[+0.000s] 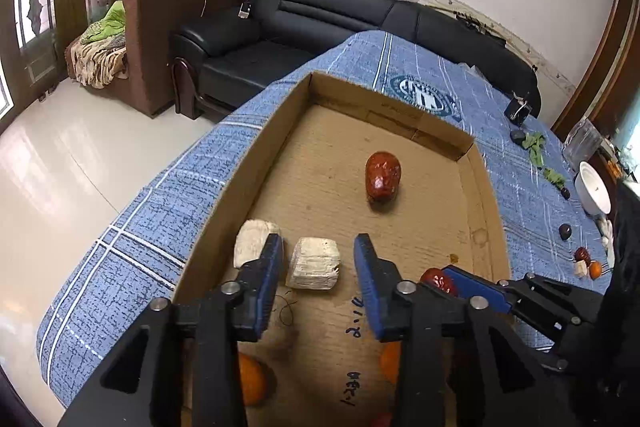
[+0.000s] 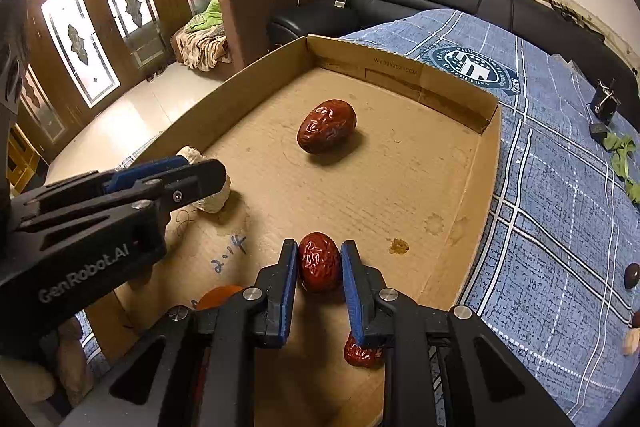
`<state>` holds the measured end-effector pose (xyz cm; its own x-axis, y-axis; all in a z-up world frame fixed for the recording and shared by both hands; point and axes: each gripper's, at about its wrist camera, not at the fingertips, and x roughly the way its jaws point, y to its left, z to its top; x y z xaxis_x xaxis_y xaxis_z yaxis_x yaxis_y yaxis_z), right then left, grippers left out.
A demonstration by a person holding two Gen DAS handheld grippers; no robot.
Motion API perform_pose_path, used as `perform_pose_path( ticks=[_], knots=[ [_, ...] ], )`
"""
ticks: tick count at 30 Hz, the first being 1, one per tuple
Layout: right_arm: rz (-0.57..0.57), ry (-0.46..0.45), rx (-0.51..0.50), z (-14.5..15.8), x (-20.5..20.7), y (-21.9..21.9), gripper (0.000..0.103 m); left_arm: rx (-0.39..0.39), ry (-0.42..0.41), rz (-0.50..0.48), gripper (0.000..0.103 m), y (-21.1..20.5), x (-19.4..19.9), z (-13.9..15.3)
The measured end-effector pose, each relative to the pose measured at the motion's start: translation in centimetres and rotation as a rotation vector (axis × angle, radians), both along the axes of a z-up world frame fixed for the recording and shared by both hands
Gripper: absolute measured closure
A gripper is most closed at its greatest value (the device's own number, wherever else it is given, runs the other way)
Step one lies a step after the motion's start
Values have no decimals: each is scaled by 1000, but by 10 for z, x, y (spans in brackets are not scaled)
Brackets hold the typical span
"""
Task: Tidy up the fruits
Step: 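Carry the yam piece and red date into the cardboard tray and open both tools, then move both tools back toward the remaining fruits on the table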
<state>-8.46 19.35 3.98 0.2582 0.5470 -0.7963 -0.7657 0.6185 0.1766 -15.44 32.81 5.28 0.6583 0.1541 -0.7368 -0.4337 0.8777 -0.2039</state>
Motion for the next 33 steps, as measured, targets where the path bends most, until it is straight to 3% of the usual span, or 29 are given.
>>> perform_pose_path(
  ticks=[6, 13, 16, 26, 33],
  knots=[
    [-34, -8, 56, 16, 0, -20, 77, 16, -60, 22, 50, -3, -15, 22],
    [-130, -30, 130, 35, -8, -66, 67, 41, -103, 14, 46, -20, -29, 42],
    [-182, -36, 163, 41, -16, -89, 58, 63, -113, -24, 45, -41, -31, 48],
    [-317, -50, 192, 43, -22, -159, 51, 241, -90, -177, 42, -129, -27, 56],
    [-387, -30, 211, 38, -17, -201, 50, 303, -84, -224, 40, -163, -23, 62]
  ],
)
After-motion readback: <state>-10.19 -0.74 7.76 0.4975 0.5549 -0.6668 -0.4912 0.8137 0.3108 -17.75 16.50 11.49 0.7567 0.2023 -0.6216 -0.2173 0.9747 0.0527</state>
